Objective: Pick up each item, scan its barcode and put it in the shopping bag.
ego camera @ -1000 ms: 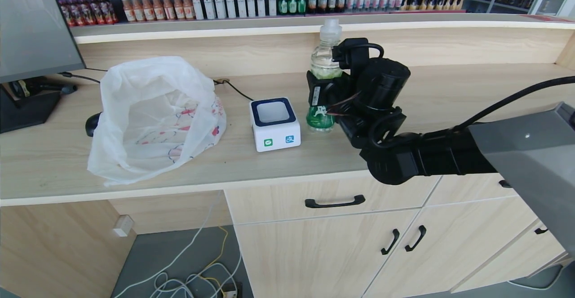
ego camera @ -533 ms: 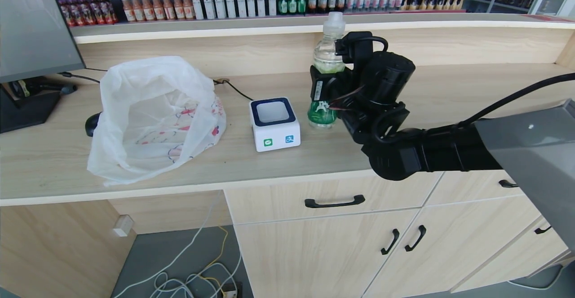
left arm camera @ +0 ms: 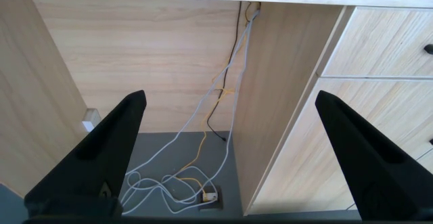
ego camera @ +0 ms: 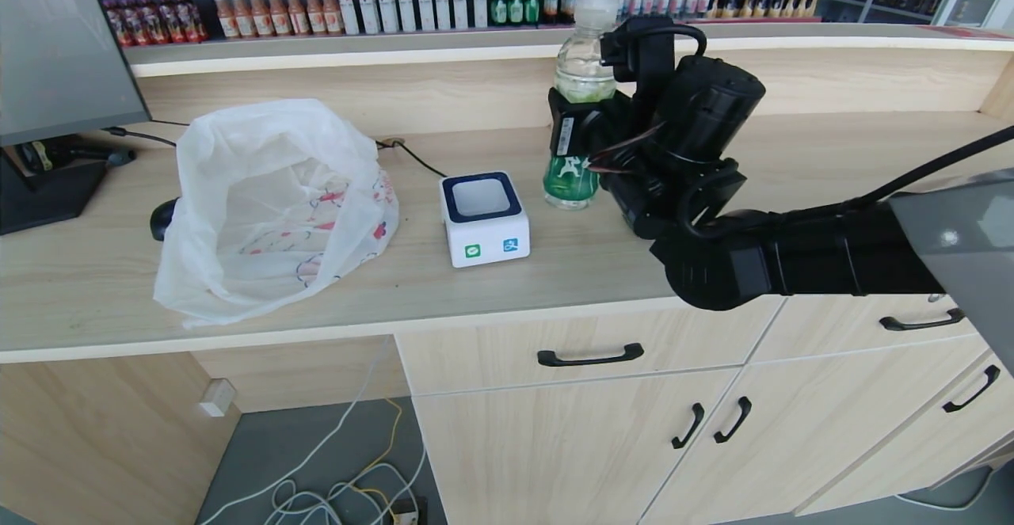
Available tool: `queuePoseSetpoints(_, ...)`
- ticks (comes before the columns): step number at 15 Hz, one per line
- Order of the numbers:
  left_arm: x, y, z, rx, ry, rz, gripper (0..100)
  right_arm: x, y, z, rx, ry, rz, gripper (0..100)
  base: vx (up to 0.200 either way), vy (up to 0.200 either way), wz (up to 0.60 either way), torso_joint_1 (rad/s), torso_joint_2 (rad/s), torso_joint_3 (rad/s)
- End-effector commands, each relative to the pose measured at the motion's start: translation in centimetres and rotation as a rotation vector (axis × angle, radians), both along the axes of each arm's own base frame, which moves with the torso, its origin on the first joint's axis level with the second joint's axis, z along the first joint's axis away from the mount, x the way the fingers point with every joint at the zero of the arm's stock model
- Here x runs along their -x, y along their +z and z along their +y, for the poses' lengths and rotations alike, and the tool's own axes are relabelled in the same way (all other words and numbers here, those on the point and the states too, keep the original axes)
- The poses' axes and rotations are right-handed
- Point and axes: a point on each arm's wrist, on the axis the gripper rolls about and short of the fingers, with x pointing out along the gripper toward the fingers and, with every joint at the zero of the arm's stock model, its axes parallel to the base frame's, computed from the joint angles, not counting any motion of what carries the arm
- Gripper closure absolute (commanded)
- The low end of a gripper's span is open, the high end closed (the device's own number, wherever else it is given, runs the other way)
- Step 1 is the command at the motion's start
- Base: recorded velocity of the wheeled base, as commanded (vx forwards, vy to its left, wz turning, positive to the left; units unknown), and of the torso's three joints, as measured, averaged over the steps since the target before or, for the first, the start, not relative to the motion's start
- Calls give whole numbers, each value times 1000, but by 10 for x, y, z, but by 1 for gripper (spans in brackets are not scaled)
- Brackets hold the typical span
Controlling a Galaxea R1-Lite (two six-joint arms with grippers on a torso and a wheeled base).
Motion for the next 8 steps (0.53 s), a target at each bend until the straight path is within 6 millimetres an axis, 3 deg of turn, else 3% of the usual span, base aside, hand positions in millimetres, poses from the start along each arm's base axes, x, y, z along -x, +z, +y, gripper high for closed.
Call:
queuePoseSetpoints(1,0,0,0,0,0,-1,0,12,18,-4,-19,7,-35,100,0,0,0,0,0,0)
queuePoseSetpoints(4,0,0,0,0,0,-1,0,43,42,8,-47,73,-81,100,0,0,0,0,0,0)
queuePoseSetpoints(5,0,0,0,0,0,-1,0,44,43,8,-49,77,-82,100,0,0,0,0,0,0)
queuePoseSetpoints(8,0,0,0,0,0,-1,0,89,46,15,-20,159,-60,100,0,0,0,0,0,0)
